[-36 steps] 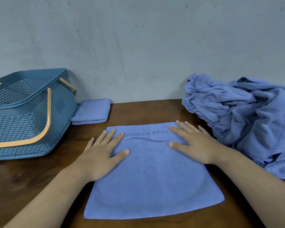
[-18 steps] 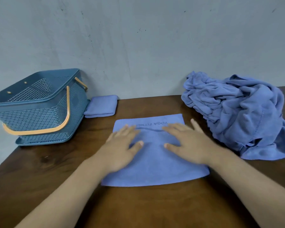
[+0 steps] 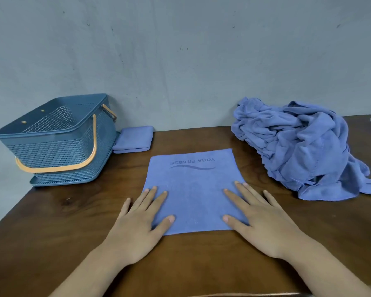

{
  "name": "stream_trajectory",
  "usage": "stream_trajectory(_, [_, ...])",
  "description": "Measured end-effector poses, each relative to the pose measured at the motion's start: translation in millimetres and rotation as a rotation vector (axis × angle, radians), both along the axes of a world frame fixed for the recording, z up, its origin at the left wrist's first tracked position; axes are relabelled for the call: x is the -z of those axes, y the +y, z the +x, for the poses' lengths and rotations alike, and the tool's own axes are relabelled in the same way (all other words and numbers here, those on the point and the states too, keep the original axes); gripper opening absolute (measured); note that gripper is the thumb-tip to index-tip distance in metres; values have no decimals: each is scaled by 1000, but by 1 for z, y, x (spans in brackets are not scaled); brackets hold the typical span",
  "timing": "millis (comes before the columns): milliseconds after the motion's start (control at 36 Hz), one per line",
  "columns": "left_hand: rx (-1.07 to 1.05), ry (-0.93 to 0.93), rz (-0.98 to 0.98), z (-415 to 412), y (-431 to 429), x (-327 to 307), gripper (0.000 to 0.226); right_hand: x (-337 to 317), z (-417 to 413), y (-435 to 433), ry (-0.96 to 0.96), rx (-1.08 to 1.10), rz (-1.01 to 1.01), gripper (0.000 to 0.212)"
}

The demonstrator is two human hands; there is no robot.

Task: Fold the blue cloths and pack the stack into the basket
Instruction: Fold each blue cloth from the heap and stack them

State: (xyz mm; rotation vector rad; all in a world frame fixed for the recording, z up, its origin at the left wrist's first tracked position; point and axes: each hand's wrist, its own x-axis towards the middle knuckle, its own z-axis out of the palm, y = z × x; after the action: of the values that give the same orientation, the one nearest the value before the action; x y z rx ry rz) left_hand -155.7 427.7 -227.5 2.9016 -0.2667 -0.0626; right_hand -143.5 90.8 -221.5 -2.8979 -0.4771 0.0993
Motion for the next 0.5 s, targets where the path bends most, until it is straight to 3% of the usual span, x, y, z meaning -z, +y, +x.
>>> stream_trajectory(139, [-11,-46,-57,-2,0,0,75,1,-2,-2,-38,-26,29,69])
stream_trajectory(222, [105,-233,-84,-5,-3,-2,53,3,-2,-5,-139,-92,48,61])
stream_trajectory(306, [298,-368,-154,-13,-21,-6,30,4,-3,-3,-264,-245,160,39])
stream_trajectory(389, [381,-372,-148,-19,-43,-4,26,6,-5,4,-298,-377,213,26])
stream_trajectory(500, [395,-368,-111,-18,-57,2,25,9,-4,6,-308,-387,228,25])
